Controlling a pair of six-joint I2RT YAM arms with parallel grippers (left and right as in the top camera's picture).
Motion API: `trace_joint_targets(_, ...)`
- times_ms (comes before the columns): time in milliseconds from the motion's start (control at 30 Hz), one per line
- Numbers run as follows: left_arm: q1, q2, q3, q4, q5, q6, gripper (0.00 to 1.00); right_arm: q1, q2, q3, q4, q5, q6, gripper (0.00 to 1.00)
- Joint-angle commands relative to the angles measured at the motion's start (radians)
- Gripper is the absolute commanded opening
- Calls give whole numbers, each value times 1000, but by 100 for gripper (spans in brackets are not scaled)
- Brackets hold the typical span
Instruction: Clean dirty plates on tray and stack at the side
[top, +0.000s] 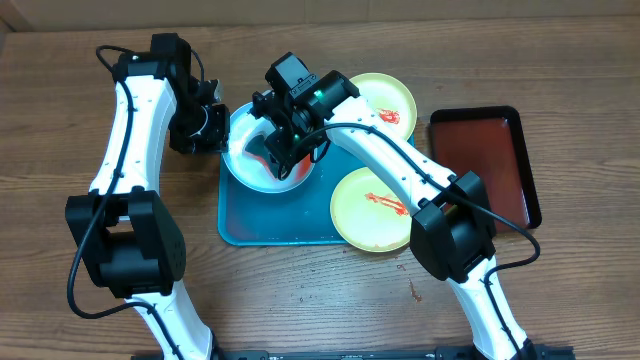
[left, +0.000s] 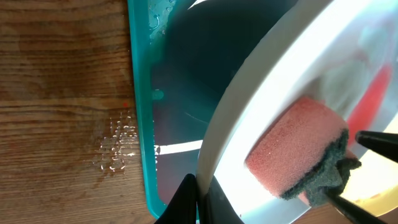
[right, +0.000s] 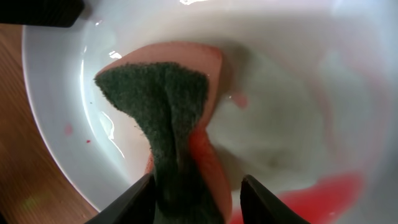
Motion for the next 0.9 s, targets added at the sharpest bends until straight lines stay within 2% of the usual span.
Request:
trace_joint_targets(0, 5, 11, 12, -4, 34, -3, 4, -3, 1, -11, 3, -36, -18, 47)
trace_joint_targets(100, 5, 11, 12, -4, 34, -3, 4, -3, 1, -11, -8, -86, -69, 52)
trace_joint_targets(300, 5, 11, 12, -5, 34, -3, 4, -3, 2, -29, -7, -85, -71, 63)
trace_joint_targets(633, 5, 11, 12, -7, 34, -3, 4, -2, 3, -95, 64, -85, -87, 64)
trace_joint_targets(733, 5, 11, 12, -7, 34, -3, 4, -2, 3, -96, 74, -82, -87, 58)
trace_joint_targets(867, 5, 11, 12, -7, 34, -3, 4, -2, 3, -96, 84, -82, -83, 34)
